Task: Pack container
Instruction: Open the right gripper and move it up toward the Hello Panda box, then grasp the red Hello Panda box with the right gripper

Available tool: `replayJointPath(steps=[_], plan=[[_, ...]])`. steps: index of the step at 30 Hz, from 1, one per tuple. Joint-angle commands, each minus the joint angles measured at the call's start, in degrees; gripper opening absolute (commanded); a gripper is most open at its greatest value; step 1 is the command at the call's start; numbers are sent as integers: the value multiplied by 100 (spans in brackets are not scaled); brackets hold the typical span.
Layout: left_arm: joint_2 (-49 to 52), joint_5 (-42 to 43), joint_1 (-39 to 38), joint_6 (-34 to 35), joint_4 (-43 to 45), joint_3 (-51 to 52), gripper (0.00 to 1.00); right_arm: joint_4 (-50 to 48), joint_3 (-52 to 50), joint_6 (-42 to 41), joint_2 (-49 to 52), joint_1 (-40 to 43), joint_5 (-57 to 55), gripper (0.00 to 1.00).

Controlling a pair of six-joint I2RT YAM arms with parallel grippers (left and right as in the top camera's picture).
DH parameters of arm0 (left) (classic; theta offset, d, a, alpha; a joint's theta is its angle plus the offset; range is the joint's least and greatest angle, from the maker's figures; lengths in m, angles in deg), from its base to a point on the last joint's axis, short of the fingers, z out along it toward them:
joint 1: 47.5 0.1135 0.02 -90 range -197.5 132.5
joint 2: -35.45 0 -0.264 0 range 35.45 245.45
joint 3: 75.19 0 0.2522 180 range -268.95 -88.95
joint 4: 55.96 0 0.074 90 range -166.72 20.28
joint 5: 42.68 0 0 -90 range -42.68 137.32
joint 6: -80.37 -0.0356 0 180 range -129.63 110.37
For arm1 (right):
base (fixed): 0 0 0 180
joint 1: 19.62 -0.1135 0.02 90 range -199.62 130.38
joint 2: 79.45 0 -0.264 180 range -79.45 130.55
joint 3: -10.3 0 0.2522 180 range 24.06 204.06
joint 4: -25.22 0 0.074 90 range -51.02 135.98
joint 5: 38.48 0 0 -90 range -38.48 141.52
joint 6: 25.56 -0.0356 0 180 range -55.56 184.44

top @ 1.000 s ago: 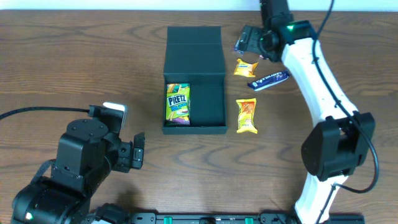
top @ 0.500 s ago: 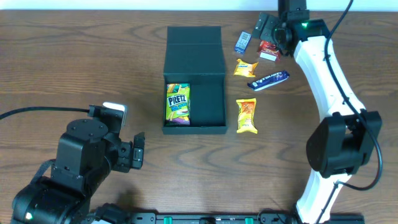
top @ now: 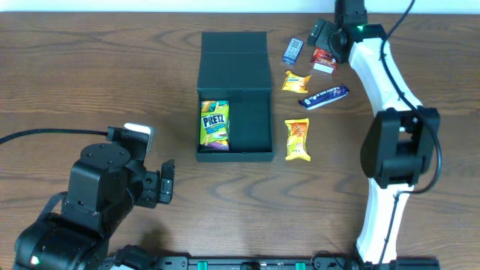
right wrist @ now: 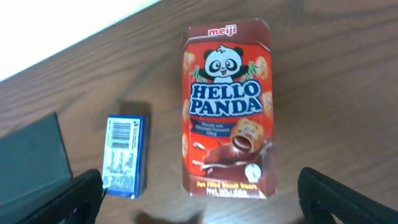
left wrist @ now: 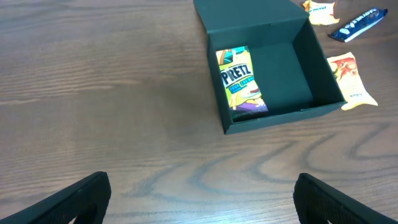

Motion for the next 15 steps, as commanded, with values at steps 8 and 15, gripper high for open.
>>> replayJointPath(steps=[8,15], plan=[[0,-55,9,24,-15,22,95,105,1547,-83,1069,238,-125,99],[0,-55,9,24,-15,22,95,105,1746,-166,1268,356,-125,99]])
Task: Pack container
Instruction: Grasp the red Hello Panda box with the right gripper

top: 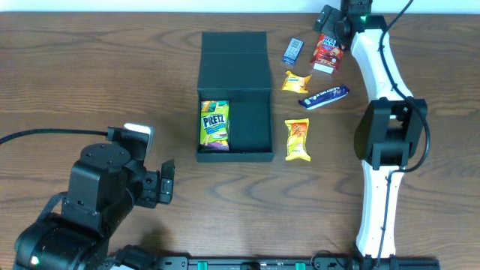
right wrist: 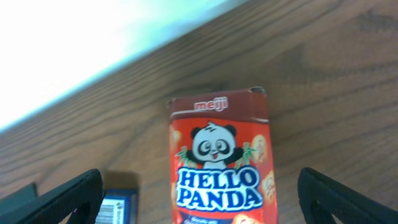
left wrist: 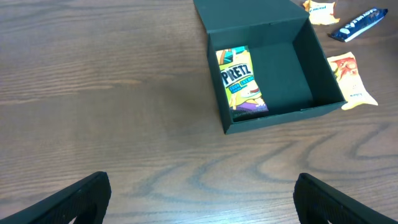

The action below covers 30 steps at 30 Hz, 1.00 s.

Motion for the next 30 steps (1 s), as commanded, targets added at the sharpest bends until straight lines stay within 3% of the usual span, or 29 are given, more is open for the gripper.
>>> replayJointPath(steps=[1,30], plan=[[0,-52,9,24,-17,22,95,20,142,-116,63,66,-96,99],[0,-55,9,24,-17,22,95,667,127,-26,627,-17,-162,99]])
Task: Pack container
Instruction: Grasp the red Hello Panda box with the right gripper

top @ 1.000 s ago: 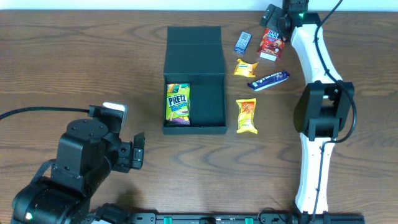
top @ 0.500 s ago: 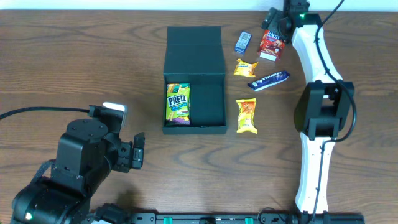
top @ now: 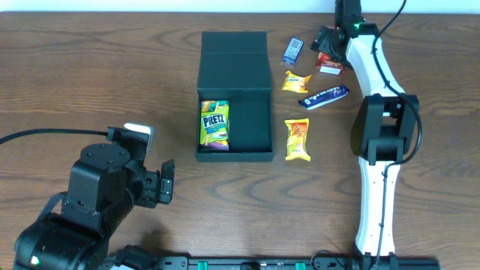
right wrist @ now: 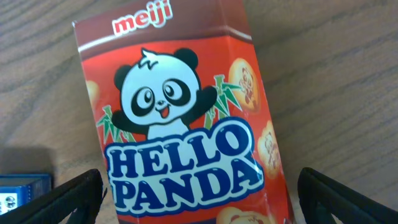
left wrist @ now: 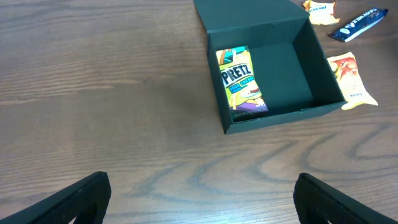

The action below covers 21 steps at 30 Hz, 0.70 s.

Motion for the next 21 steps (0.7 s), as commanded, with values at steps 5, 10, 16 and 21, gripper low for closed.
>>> replayJointPath(steps=[5,10,16,21], plan=[[-2,-55,9,24,-17,22,95,57,116,59,125,-37,-98,99],[-2,-55,9,26,-17,22,95,66,116,175,127,-39,-70,96],[-2,-55,9,24,-17,22,95,79,37,295,127,-44,-46,95],[-2,-55,9,24,-17,22,95,83,-33,485,127,-44,11,96]])
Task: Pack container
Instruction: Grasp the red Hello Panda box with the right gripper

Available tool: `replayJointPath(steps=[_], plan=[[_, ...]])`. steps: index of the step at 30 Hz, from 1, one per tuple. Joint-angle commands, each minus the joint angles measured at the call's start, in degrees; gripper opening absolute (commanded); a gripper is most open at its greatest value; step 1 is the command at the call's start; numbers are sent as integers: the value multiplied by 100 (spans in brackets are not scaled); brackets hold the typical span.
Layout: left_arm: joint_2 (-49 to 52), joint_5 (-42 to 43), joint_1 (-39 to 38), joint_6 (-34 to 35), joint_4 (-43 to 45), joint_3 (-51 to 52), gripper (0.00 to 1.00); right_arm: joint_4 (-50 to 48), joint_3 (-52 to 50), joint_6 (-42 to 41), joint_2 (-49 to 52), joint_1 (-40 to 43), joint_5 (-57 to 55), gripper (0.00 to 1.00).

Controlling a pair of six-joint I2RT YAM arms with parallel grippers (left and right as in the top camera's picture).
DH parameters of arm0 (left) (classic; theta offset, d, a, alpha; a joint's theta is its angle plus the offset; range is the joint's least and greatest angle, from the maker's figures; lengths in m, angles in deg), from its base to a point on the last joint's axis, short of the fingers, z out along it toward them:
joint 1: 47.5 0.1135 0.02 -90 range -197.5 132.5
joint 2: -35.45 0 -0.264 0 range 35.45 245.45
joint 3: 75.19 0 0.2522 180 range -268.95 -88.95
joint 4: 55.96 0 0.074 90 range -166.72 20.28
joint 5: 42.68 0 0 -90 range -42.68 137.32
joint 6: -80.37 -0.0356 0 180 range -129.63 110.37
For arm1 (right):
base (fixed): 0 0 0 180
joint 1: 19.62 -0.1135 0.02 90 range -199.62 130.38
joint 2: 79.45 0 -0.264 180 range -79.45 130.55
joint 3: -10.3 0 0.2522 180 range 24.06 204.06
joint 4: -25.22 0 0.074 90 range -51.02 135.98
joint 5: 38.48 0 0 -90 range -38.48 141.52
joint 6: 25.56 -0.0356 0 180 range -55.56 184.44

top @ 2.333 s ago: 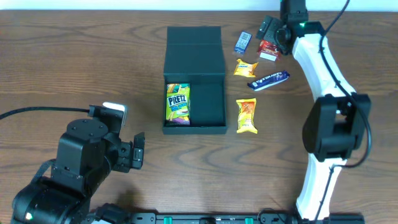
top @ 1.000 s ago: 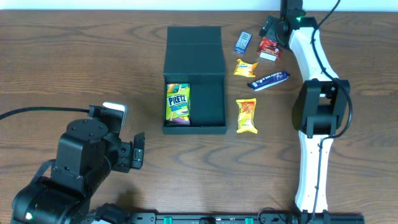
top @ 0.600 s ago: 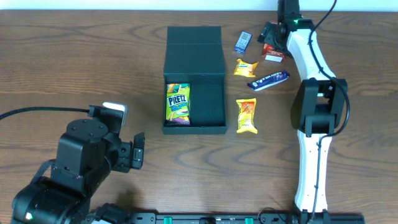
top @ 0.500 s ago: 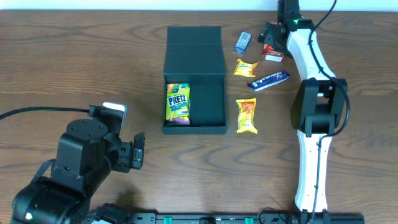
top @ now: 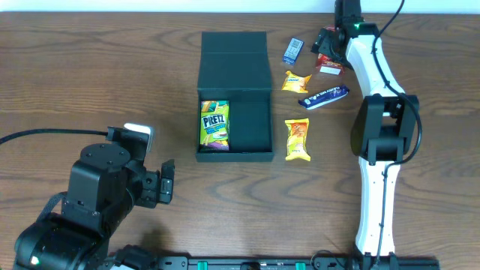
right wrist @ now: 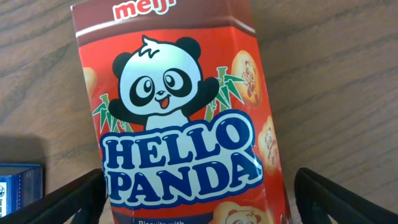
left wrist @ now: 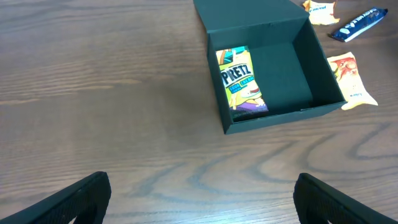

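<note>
The dark green container (top: 255, 124) stands open, its lid (top: 235, 64) laid back, with a Pretz pack (top: 214, 125) along its left side. At the back right lies a red Hello Panda box (right wrist: 186, 124), mostly hidden under the wrist in the overhead view (top: 329, 67). My right gripper (right wrist: 202, 199) is low over it and open, one finger on each side of the box. My left gripper (left wrist: 202, 199) stands open over bare table, well in front of the container (left wrist: 323, 87).
A small blue box (top: 292, 50) lies just left of the Hello Panda box. A yellow snack (top: 295, 81), a blue bar (top: 324, 96) and an orange-yellow packet (top: 297, 139) lie right of the container. The table's back edge is close behind the right gripper.
The right gripper has edged very slightly closer to the Hello Panda box, still open around it. Nothing else has moved.
The right gripper was open, high above the Hello Panda box and the blue box. Then it looked at the box's far end near the table edge. Then it was low with the box between its fingers, as now. The left arm stayed still.
</note>
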Motion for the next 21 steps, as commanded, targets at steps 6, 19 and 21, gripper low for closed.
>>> replayJointPath(steps=[6,19,21], plan=[[0,-55,9,24,-17,22,95,157,-37,315,245,-52,2,99],[0,-55,9,24,-17,22,95,140,-37,317,286,-74,0,84],[0,-55,9,24,-17,22,95,140,-37,317,286,-74,0,82]])
